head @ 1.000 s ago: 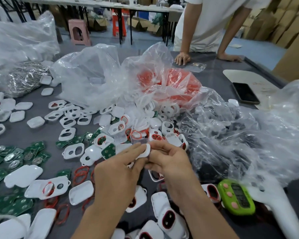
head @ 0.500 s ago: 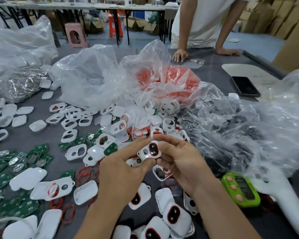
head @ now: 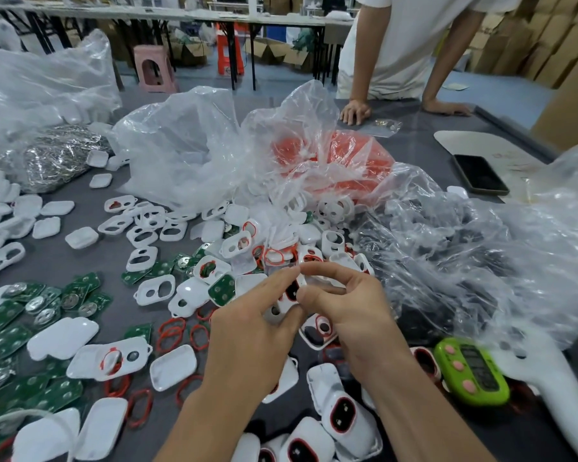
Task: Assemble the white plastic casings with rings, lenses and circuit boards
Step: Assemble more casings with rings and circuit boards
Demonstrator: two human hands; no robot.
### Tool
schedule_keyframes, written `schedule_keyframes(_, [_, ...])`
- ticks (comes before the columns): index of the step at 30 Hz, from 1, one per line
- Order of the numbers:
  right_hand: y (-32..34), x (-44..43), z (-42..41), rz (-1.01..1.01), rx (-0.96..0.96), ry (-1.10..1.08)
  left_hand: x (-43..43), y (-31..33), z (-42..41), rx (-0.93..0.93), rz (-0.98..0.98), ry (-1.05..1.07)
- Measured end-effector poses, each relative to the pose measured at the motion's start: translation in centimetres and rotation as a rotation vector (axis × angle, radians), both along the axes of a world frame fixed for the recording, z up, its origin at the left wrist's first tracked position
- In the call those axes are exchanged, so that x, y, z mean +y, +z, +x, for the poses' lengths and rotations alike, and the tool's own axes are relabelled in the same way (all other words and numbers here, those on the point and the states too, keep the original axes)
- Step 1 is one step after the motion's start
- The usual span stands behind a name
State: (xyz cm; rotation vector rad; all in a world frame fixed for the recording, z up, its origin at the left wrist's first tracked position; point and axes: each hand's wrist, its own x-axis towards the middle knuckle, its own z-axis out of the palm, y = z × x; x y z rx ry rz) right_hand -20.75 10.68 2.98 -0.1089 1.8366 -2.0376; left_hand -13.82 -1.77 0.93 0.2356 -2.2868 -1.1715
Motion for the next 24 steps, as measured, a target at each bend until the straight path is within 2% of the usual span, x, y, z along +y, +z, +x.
schedule_keyframes(2, [0.2,0.1,0.0,0.009,0.022,0.031,-0.1,-0.3,-0.1,0.017,0.029,-0.024])
schedule_keyframes(5, [0.6,0.3,0.0,-0.026,0.035,0.116,-0.4,-0.6,-0.3,-0.057,0.072,-0.01])
schedule_keyframes(7, [0.9,0.3,0.0,-0.079,0.049,0.15,-0.9,-0.1,-0.6,-0.095,0.172,0.037])
schedule_keyframes(9, [1.0,0.5,0.0,-0.075,0.084,0.136,-1.2,0.3,-0.9,-0.05,0.442,0.041])
schedule_keyframes(13, [0.7,0.7,-0.3,0.017,0.113,0.057,-3.3,1.5,-1.2,-0.011,1.272,-0.047])
schedule_keyframes(15, [0.6,0.7,-0.4,0.006,0.121,0.035,-4.7,1.9,-0.9,-0.037,1.533,-0.152])
schedule_keyframes(19, [0.4,0.7,-0.6,0.059,0.204,-0.038,-6.4,2.2,-0.4,-0.029,1.625,-0.269])
schedule_keyframes(22, [0.7,1.1,-0.8,0.312,0.433,-0.089,-6.9,2.4,-0.1,0.028,1.661,-0.285])
schedule_keyframes(24, [1.2,1.4,-0.9,0.507,0.592,-0.039,-7.1,2.6,-0.1,0.069,1.694,-0.259])
